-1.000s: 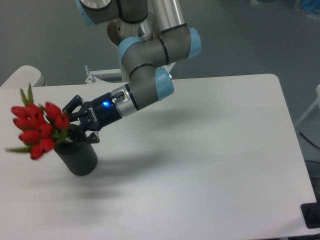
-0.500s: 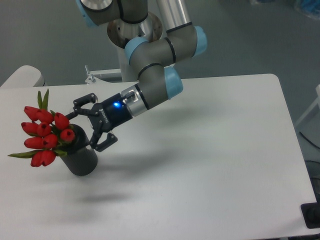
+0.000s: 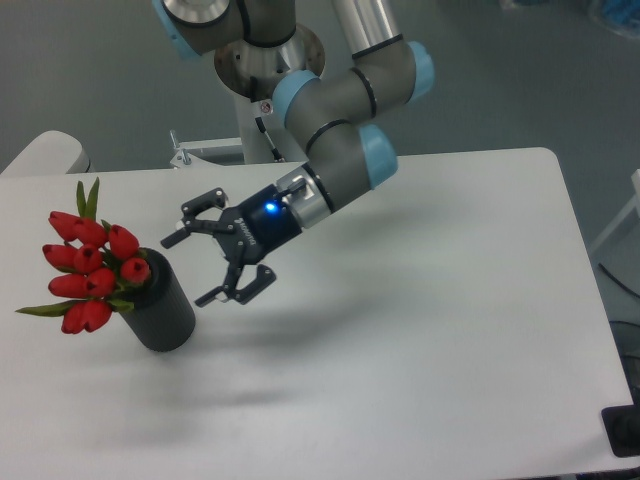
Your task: Insert the flowers into the vase
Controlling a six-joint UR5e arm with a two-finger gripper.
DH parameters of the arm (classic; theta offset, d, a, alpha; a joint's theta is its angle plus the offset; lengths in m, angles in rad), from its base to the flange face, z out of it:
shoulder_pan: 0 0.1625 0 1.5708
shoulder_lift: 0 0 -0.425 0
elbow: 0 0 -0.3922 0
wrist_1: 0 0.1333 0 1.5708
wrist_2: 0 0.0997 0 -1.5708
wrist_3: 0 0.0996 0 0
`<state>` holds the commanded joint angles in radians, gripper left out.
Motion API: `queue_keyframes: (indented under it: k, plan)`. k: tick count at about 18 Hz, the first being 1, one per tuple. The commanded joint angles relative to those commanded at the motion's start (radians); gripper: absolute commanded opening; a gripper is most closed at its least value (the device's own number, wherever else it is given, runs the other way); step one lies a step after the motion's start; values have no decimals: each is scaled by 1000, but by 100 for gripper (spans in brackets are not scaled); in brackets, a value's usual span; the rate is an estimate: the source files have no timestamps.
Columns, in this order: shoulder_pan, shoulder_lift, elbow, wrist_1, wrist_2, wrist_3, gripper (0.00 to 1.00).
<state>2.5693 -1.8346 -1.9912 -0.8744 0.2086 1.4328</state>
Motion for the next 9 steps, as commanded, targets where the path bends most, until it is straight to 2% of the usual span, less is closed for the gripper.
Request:
queue_keyframes:
  k: [2,9]
  plan:
    - [15,-6,24,-2,21,-3,100]
    - [49,-49,138,-8,221,-9,100]
